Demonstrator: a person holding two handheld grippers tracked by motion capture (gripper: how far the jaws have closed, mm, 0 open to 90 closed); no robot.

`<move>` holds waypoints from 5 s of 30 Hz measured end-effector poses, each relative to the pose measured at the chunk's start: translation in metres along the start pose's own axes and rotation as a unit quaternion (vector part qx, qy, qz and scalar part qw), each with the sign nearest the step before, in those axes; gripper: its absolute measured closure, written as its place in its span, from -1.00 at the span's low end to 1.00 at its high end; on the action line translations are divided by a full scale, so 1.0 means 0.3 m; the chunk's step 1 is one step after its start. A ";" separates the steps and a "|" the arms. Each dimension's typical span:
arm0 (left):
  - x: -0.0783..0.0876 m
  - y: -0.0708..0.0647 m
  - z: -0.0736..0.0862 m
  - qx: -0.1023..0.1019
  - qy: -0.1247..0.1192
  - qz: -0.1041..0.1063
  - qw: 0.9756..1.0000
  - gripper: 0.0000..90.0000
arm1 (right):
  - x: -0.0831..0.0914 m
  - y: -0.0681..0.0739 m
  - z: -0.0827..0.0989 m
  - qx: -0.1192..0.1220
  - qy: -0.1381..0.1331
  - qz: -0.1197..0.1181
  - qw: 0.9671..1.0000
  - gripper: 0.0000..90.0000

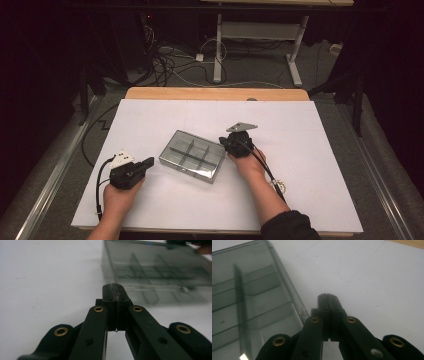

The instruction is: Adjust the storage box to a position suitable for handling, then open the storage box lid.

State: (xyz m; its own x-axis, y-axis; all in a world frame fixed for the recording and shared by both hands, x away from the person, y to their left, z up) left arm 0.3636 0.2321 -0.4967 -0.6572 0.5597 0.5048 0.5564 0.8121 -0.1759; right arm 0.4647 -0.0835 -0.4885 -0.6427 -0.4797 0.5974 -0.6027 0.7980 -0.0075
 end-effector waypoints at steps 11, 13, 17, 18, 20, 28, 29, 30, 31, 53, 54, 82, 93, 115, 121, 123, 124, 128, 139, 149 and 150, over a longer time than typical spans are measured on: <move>-0.125 0.055 -0.053 -0.016 0.046 -0.013 0.999 0.96 | 0.203 0.087 0.127 0.001 -0.045 -0.007 0.999 1.00; -0.139 0.047 -0.051 -0.019 0.055 -0.008 0.998 0.96 | 0.241 0.068 0.155 -0.009 -0.044 -0.003 0.999 1.00; -0.136 0.041 -0.045 -0.019 0.059 0.012 0.998 0.96 | 0.319 0.034 0.216 -0.014 -0.050 0.005 0.999 1.00; -0.132 0.035 -0.043 -0.025 0.063 0.014 0.998 0.96 | 0.337 0.027 0.231 -0.016 -0.050 0.007 0.999 1.00; -0.123 0.016 -0.035 -0.033 0.066 0.019 0.997 0.96 | 0.370 0.019 0.261 -0.015 -0.051 0.009 0.999 1.00; -0.073 -0.091 0.025 -0.056 0.080 0.056 0.994 0.96 | 0.438 -0.001 0.346 -0.030 -0.059 0.003 0.998 1.00; -0.066 -0.105 0.032 -0.056 0.082 0.063 0.993 0.96 | 0.439 -0.001 0.348 -0.028 -0.058 0.003 0.998 1.00; -0.059 -0.118 0.038 -0.056 0.083 0.069 0.993 0.96 | 0.442 -0.002 0.348 -0.026 -0.059 0.005 0.998 1.00; -0.053 -0.131 0.045 -0.055 0.084 0.076 0.992 0.96 | 0.444 -0.003 0.346 -0.023 -0.061 0.007 0.998 1.00; -0.042 -0.247 0.065 -0.064 0.070 0.115 0.989 0.96 | 0.447 0.001 0.349 -0.012 -0.060 -0.005 0.998 1.00; -0.064 -0.221 0.032 -0.059 0.057 0.099 0.992 0.96 | 0.445 0.002 0.351 -0.016 -0.057 -0.005 0.998 1.00; -0.273 -0.224 -0.080 -0.088 0.083 0.087 0.989 0.96 | 0.452 -0.006 0.362 -0.028 -0.056 -0.004 0.998 1.00; -0.117 -0.202 -0.003 -0.075 0.040 0.075 0.994 0.96 | 0.457 0.000 0.359 -0.025 -0.057 -0.005 0.998 1.00; 0.028 -0.250 0.110 -0.066 0.045 0.108 0.991 0.96 | 0.422 0.026 0.345 -0.018 -0.044 -0.013 0.999 1.00; 0.029 -0.241 0.116 -0.067 0.051 0.100 0.991 0.96 | 0.422 0.030 0.338 -0.014 -0.048 -0.015 0.999 1.00; 0.034 -0.240 0.112 -0.059 0.046 0.109 0.991 0.96 | 0.448 0.038 0.315 -0.001 -0.064 -0.010 0.998 1.00; 0.034 -0.241 0.111 -0.060 0.044 0.109 0.991 0.96 | 0.459 0.044 0.307 0.000 -0.069 -0.012 0.998 1.00; 0.027 -0.246 0.111 -0.066 0.048 0.112 0.990 0.96 | 0.481 0.069 0.285 0.011 -0.085 -0.029 0.996 1.00; 0.021 -0.254 0.101 -0.080 0.040 0.126 0.988 0.96 | 0.458 0.183 0.263 0.047 -0.079 -0.077 0.993 1.00; 0.041 -0.254 0.111 -0.074 0.037 0.123 0.989 0.96 | 0.460 0.303 0.260 0.080 -0.085 -0.129 0.985 1.00; 0.041 -0.255 0.113 -0.075 0.038 0.123 0.989 0.96 | 0.458 0.314 0.262 0.082 -0.082 -0.135 0.984 1.00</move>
State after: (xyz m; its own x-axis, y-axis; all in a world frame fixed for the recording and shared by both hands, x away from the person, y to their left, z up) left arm 0.2958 0.1824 -0.5057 -0.4568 0.7181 0.5250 0.7670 0.6169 -0.1764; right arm 0.2825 -0.1030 -0.4704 -0.5089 -0.7294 0.4572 -0.8212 0.5706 -0.0039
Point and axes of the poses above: each handheld gripper's, and its own axes: x roughly backward along the jaws, z roughly out of its underside, y roughly to its left, the point moved 4 cm from there along -x, roughly forward along the jaws, and after that the axes turned 3 degrees about z, right-handed, at the moved point
